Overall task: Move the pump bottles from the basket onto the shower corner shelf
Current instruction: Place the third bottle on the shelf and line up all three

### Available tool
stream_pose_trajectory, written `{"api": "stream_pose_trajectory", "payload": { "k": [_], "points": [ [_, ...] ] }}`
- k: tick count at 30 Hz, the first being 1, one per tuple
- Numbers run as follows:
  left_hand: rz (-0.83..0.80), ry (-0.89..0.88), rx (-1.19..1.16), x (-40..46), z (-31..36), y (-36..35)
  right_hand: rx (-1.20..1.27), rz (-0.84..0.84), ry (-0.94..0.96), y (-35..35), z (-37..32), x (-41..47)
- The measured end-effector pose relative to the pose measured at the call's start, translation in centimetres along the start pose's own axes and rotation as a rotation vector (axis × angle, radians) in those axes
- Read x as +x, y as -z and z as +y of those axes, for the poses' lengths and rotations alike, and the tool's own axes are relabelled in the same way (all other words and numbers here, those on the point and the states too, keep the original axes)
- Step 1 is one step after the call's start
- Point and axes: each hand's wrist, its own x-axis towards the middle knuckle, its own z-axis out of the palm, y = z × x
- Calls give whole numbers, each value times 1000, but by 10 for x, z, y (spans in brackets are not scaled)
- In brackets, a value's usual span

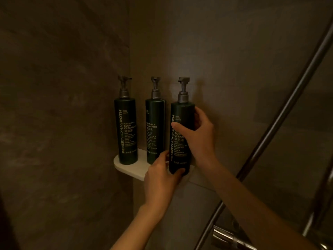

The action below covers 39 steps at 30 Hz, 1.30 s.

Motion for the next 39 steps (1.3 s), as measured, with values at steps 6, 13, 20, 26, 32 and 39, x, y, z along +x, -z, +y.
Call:
{"api": "stream_pose_trajectory", "payload": {
  "k": [6,13,20,26,32,39],
  "points": [
    [15,19,124,5,5,-2,-124,20,39,0,7,2],
    [90,-20,189,-13,13,9,-289,69,224,16,-6,-26],
    [216,-71,351,-19,-1,44,-558,-91,543,0,-11,-72],
    [242,-20,353,8,-22,71,-588,-285,395,-38,-5,-78],
    [227,-90,189,53,-49,86,-764,-245,329,-79,4,-62],
    [178,-147,-22,87,-68,82,-819,16,254,-124,3,-48]
  ]
}}
